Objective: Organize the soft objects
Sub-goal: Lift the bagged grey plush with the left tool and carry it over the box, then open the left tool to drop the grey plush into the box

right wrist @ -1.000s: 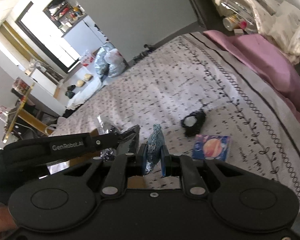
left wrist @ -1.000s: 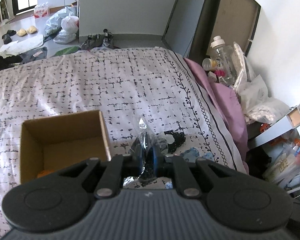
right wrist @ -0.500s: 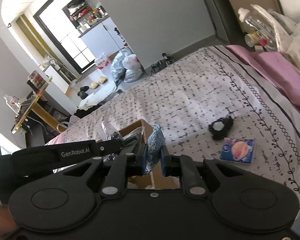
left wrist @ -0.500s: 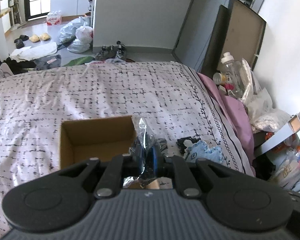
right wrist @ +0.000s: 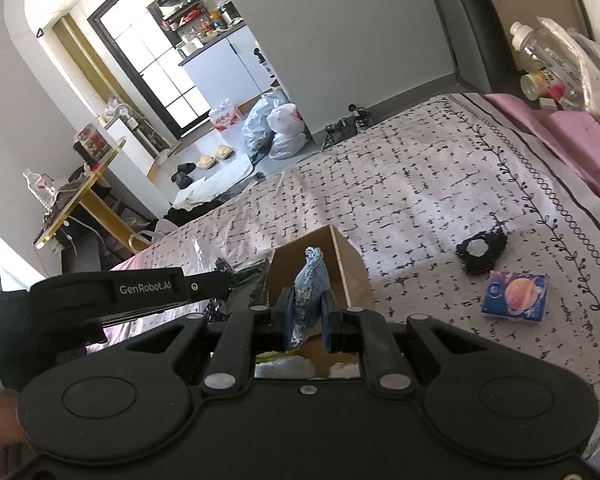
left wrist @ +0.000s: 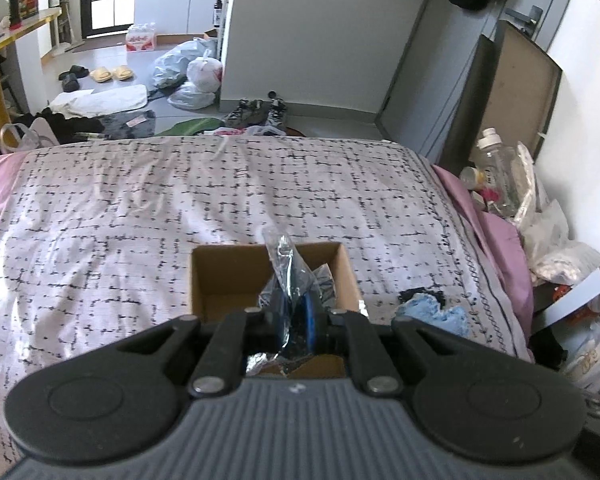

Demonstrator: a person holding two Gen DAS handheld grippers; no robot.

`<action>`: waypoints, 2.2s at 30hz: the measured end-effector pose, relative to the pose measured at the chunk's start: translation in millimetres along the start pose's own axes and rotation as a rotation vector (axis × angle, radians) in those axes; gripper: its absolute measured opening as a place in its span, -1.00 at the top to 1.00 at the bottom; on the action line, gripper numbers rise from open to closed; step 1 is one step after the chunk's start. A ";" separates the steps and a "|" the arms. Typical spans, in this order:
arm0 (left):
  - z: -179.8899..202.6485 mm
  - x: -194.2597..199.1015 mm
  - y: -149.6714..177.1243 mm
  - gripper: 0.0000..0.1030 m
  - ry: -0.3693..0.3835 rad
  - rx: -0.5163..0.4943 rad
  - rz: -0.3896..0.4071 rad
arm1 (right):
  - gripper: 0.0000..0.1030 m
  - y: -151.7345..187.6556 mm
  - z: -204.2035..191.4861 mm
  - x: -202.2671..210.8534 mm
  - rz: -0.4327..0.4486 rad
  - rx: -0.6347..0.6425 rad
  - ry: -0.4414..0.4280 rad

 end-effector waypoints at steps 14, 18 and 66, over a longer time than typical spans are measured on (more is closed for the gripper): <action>-42.6 -34.1 3.8 0.82 -0.041 0.070 -0.038 | 0.73 9.7 -20.8 -32.8 -0.040 0.068 -0.014; -42.1 -46.0 3.8 0.82 -0.041 0.079 -0.050 | 0.73 13.3 -18.5 -44.7 -0.057 0.067 -0.010; 77.4 -31.0 -2.9 -0.85 -0.096 -0.149 0.081 | -0.77 -0.7 79.2 -3.0 -0.047 0.010 -0.043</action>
Point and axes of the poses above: each gripper's, at about its wrist camera, not at the fingertips, and x roughly against the way its jaws point, z to its right, y to its underside, the point moved 7 cm from there along -x, roughly the way its jaws point, and after that the axes turned 2 degrees about y, right-handed, at the moved point
